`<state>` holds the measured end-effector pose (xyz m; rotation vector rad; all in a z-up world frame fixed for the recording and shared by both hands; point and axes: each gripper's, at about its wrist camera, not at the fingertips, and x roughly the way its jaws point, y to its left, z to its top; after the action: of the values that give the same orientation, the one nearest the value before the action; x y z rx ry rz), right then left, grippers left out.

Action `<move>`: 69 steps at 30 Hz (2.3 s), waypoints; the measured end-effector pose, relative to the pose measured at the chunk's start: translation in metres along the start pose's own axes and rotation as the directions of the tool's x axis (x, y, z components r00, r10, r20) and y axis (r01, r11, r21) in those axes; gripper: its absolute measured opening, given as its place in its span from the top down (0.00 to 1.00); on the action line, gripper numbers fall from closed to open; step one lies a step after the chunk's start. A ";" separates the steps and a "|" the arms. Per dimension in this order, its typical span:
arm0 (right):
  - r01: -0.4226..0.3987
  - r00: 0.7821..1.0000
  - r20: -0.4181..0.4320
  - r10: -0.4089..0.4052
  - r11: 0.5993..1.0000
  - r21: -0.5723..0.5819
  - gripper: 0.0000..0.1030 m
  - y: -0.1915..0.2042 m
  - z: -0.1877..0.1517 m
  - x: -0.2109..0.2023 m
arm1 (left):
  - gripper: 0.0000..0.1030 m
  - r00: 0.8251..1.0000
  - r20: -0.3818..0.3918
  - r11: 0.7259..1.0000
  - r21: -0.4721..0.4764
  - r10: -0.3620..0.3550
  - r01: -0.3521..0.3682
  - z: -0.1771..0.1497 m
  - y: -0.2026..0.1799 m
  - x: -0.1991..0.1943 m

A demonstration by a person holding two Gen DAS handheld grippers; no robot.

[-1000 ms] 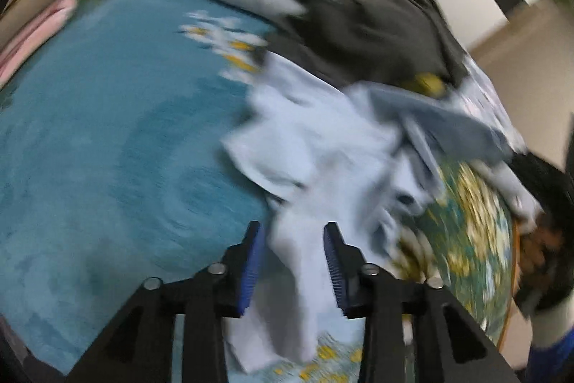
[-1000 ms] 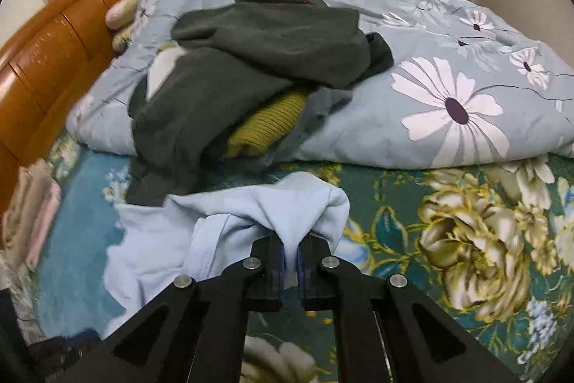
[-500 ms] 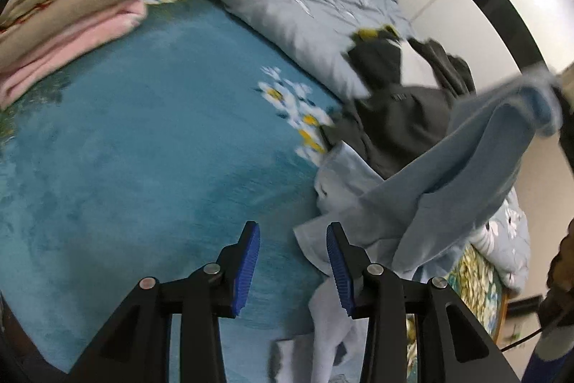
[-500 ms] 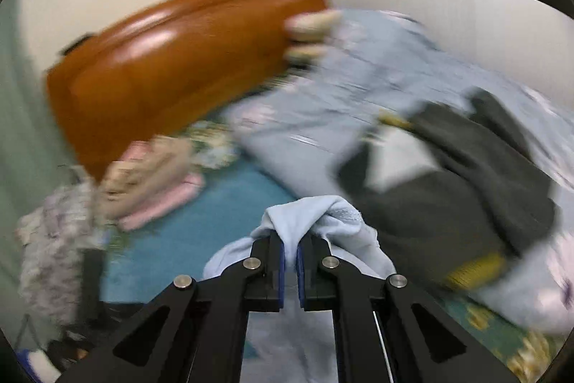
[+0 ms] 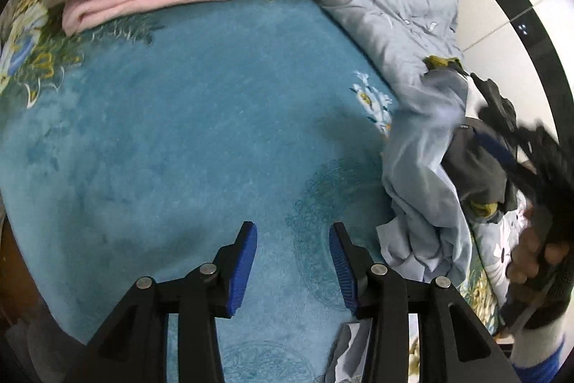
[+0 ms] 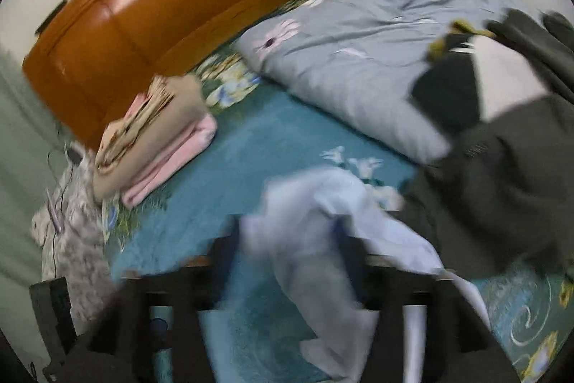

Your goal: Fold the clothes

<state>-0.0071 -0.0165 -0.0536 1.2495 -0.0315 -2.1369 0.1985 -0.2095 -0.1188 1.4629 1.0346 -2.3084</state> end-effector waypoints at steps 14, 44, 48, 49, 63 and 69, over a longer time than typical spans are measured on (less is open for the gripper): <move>0.246 0.921 -0.223 -0.318 0.922 -0.299 0.39 -0.019 -0.114 0.026 | 0.54 0.999 -0.034 0.999 0.039 -0.019 0.021 -0.011 -0.013 -0.004; -0.382 0.842 0.333 0.425 0.905 -0.189 0.92 0.136 -0.003 -0.227 | 0.44 0.882 0.446 0.988 0.089 -0.154 0.127 -0.035 0.010 -0.233; -0.397 0.825 0.375 0.423 0.906 -0.148 0.92 0.110 0.002 -0.245 | 0.42 0.860 0.484 0.987 0.069 -0.162 0.148 -0.029 0.026 -0.247; -0.387 0.832 0.378 0.407 0.913 -0.131 0.92 0.102 0.003 -0.245 | 0.42 0.861 0.483 0.987 0.060 -0.162 0.152 -0.027 0.031 -0.245; 0.238 0.971 -0.105 -0.216 0.920 0.312 0.93 -0.095 -0.088 -0.063 | 0.42 0.990 0.138 0.982 0.187 -0.008 -0.018 -0.010 0.011 -0.102; 0.252 0.966 -0.139 -0.218 0.915 0.316 0.93 -0.109 -0.089 -0.068 | 0.42 0.994 0.039 0.904 0.413 0.107 -0.113 0.007 -0.016 -0.038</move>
<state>0.0283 0.1326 -0.0861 1.6272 -0.2160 -2.3388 0.2033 -0.2088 -0.0772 1.5927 0.4509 -2.5560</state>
